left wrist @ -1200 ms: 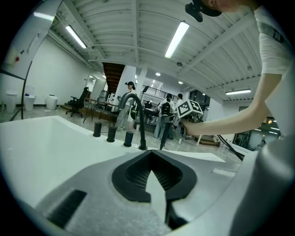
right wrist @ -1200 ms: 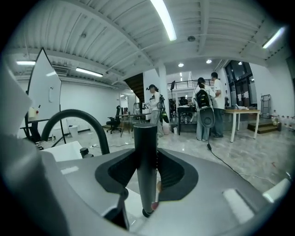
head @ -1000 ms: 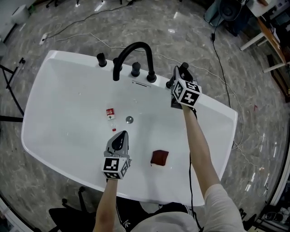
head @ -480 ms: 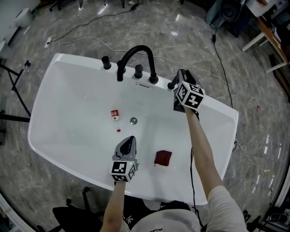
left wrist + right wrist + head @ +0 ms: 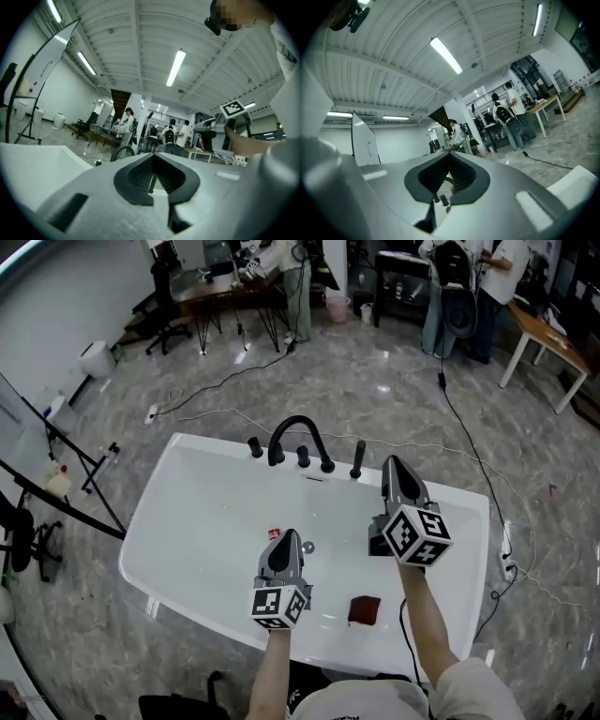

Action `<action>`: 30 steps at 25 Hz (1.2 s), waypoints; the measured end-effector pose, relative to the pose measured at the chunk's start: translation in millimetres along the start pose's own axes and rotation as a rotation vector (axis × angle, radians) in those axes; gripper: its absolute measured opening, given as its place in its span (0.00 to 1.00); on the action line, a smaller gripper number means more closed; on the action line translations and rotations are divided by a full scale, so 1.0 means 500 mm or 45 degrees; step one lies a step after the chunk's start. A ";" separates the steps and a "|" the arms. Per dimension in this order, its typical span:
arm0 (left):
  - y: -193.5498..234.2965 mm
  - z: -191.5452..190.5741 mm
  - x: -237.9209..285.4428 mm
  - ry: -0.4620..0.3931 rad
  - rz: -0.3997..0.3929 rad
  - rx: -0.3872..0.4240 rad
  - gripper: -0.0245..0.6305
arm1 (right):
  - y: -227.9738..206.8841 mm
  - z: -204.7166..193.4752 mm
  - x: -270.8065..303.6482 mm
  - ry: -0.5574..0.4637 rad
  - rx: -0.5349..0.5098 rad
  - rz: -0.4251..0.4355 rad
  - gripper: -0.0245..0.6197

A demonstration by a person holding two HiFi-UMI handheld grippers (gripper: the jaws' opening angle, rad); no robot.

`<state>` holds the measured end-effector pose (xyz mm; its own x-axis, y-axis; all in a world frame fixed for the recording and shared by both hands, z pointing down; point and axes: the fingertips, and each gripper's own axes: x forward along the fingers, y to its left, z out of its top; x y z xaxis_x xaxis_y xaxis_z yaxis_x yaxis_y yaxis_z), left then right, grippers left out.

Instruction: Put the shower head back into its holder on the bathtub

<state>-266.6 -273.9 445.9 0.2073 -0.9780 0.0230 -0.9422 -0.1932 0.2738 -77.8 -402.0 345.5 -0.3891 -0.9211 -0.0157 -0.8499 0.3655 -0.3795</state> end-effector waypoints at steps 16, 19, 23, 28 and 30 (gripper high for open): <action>-0.418 0.048 -0.199 -0.173 -0.042 0.142 0.03 | -0.009 0.021 -0.568 0.205 -0.243 0.208 0.04; -0.478 0.040 -0.203 -0.168 -0.065 0.168 0.03 | -0.026 0.005 -0.607 0.242 -0.252 0.230 0.04; -0.532 0.041 -0.216 -0.172 -0.088 0.209 0.03 | -0.029 0.002 -0.624 0.256 -0.249 0.264 0.04; -0.569 0.039 -0.235 -0.180 -0.097 0.242 0.04 | -0.036 0.001 -0.643 0.259 -0.256 0.288 0.04; -0.577 0.037 -0.239 -0.177 -0.096 0.247 0.04 | -0.039 0.005 -0.646 0.255 -0.257 0.292 0.04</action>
<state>-24.7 -102.6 346.5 0.2535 -0.9590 -0.1271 -0.9611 -0.2646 0.0795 65.6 -111.9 355.6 -0.6224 -0.7750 0.1096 -0.7778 0.5969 -0.1969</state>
